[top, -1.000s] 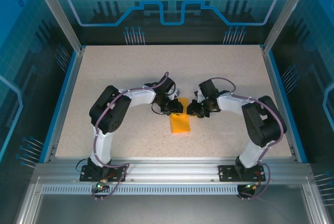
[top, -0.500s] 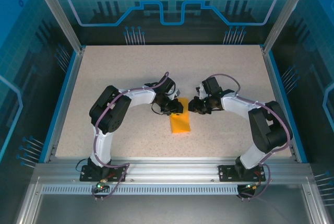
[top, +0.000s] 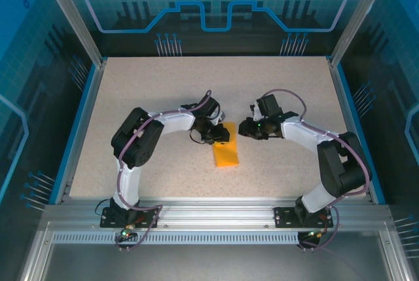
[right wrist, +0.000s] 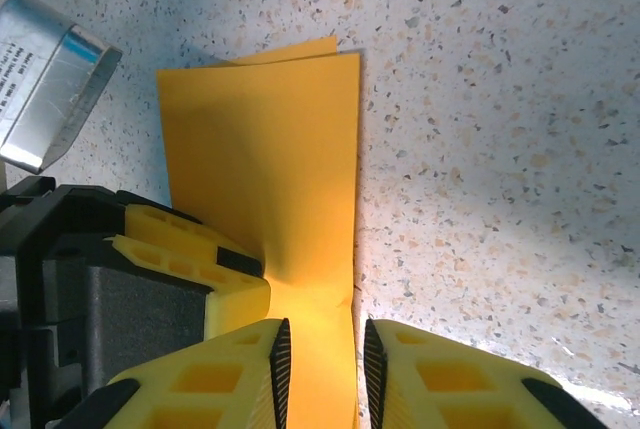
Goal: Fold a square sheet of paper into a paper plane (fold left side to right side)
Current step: Hold the square sheet of paper at the center of the table.
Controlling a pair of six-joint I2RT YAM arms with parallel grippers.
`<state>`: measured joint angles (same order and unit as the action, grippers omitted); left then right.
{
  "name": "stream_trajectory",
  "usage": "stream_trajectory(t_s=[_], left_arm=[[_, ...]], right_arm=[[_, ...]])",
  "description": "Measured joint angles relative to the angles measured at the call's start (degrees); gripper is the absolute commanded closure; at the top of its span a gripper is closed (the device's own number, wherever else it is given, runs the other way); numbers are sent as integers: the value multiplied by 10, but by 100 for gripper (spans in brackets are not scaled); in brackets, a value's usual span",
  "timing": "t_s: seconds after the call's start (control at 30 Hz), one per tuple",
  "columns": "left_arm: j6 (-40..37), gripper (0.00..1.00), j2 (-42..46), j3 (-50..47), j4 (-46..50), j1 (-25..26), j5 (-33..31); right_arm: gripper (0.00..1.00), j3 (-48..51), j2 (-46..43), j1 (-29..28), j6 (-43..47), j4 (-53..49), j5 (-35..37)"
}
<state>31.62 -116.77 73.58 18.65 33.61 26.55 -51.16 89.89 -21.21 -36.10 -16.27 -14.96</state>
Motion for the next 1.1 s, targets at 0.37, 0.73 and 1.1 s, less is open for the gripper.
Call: stream_trajectory(t_s=[0.37, 0.73, 1.1], left_arm=[[0, 69, 17, -3, 4, 0, -19], [-2, 70, 17, -3, 5, 0, -17], [-3, 70, 17, -7, 6, 0, -12]], right_arm=[[72, 22, 0, 0, 2, 0, -1], [72, 22, 0, 0, 2, 3, -5], [71, 22, 1, 0, 4, 2, -5]])
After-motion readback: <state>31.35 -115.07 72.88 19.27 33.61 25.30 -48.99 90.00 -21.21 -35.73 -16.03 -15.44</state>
